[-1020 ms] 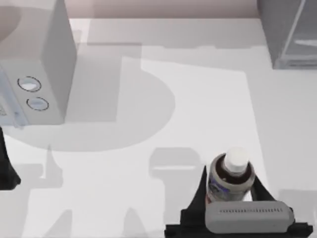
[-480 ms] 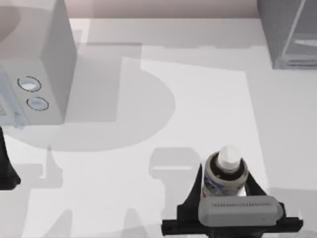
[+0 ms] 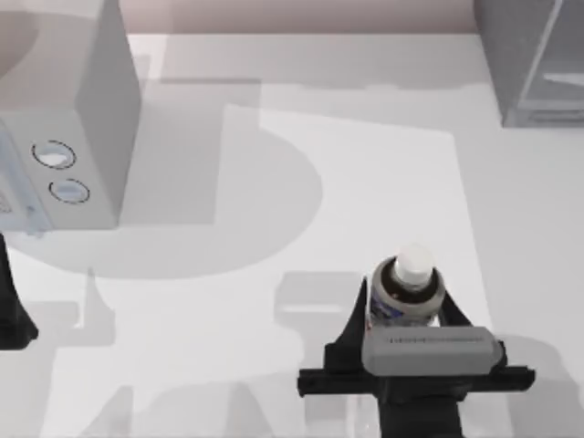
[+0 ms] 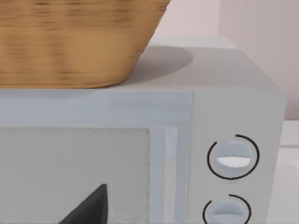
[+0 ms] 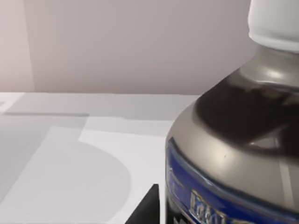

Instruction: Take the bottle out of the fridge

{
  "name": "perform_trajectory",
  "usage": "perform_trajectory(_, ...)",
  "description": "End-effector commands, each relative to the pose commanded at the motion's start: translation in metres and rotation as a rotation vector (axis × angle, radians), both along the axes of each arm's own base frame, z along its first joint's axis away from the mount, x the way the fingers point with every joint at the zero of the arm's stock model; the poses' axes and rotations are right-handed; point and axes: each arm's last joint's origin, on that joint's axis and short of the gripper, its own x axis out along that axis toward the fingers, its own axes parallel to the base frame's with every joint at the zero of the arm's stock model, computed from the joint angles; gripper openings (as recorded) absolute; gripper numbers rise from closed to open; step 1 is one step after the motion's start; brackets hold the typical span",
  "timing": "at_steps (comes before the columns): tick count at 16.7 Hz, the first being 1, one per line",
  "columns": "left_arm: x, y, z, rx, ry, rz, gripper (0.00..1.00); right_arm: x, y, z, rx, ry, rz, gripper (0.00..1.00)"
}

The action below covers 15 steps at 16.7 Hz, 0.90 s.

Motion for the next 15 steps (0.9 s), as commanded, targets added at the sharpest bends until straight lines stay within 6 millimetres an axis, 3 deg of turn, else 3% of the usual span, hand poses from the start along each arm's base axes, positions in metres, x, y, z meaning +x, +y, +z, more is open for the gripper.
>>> perform_trajectory(3,0.0000,0.0000,0.0000,0.000,0.000,0.000,1.00,0.0000,0.0000,0.0000,0.000,0.000,0.000,0.00)
perform_trajectory(15,0.0000,0.0000,0.0000,0.000,0.000,0.000,1.00,0.0000,0.0000,0.0000,0.000,0.000,0.000,0.90)
